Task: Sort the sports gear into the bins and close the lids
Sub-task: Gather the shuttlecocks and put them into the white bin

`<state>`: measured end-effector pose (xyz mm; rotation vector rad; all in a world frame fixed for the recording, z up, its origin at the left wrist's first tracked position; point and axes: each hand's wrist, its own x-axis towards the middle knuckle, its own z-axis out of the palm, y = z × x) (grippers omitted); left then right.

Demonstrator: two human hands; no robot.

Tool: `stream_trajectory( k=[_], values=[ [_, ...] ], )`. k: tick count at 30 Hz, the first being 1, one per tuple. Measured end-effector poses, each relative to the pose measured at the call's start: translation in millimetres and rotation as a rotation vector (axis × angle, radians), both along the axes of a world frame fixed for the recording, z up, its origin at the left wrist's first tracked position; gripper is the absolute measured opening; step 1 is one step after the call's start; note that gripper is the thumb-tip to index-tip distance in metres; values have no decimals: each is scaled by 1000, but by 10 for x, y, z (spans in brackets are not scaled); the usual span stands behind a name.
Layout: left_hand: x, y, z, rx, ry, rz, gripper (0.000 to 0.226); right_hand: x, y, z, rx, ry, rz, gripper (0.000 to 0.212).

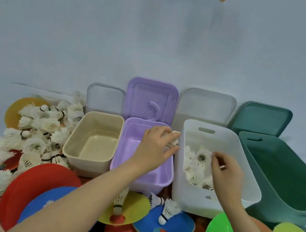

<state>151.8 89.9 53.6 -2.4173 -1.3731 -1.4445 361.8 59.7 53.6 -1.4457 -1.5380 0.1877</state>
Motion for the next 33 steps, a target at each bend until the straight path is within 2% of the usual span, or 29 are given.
stream_trajectory(
  k=[5, 8, 11, 13, 15, 24, 29, 33],
  values=[
    [750, 230, -9, -57, 5, -51, 33, 582, 198, 6, -34, -43, -113, 8],
    [996, 331, -121, -148, 43, -90, 34, 830, 347, -130, -171, -153, -145, 11],
    [1089, 370, -245, -281, 210, -97, 40, 964, 439, -303, -323, -274, -89, 18],
    [1092, 349, -326, -347, 362, -15, 43, 974, 427, -367, -393, -317, -53, 24],
    [1043, 305, -391, -354, 413, 57, 43, 950, 397, -408, -402, -333, -20, 26],
    [438, 10, -239, -252, 433, 110, 40, 417, 188, -373, -174, -311, 109, 15],
    [-345, -207, -192, -299, 453, 146, 41, -251, -20, -323, -90, -224, 285, 9],
    [-1024, -433, -183, -372, 422, 166, 43, -834, -216, -390, -88, -128, 373, 17]
  ],
)
